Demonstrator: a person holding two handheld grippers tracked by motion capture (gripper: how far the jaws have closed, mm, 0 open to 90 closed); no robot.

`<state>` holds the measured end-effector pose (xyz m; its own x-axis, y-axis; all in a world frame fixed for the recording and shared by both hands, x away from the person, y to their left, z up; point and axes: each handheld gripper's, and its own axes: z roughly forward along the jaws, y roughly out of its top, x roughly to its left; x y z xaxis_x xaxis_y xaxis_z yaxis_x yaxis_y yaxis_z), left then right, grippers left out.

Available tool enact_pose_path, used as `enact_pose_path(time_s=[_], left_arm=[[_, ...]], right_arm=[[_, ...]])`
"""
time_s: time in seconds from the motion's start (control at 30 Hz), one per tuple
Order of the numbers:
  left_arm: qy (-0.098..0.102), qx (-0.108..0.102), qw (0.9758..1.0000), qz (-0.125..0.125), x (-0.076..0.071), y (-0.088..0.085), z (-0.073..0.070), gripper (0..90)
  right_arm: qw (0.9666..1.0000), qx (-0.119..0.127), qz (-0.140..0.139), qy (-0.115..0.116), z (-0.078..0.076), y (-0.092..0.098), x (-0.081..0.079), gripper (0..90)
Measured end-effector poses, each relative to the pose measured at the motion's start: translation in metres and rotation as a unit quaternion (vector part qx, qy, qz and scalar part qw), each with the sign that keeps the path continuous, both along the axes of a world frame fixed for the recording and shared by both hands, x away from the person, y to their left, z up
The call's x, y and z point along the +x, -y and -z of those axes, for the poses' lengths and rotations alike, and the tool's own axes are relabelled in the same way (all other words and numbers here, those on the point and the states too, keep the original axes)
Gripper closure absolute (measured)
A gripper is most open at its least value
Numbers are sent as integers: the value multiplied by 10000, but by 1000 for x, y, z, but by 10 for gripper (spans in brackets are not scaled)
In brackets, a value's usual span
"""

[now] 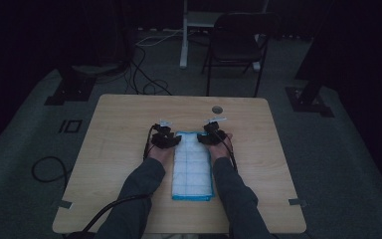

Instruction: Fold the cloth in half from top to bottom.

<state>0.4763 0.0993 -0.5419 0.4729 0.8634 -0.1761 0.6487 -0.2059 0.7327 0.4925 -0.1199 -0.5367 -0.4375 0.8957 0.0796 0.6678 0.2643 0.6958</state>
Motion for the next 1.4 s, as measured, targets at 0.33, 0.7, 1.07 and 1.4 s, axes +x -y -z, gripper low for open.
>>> enact_pose_path(time_s=[0.33, 0.7, 1.07, 1.4], left_arm=[[-51, 197, 9998, -24, 0, 7, -3, 623], [-137, 93, 9999, 17, -2, 8, -2, 775], [-240, 4, 9997, 14, -3, 8, -2, 846], [-271, 28, 9996, -1, -3, 9, -4, 864]], right_arm=[[10000, -15, -14, 83, 1, -3, -5, 607], [9998, 154, -89, -56, 0, -4, -5, 783], [9998, 138, -121, -33, 0, -4, -6, 820], [9998, 123, -157, 13, -2, -3, -8, 828]])
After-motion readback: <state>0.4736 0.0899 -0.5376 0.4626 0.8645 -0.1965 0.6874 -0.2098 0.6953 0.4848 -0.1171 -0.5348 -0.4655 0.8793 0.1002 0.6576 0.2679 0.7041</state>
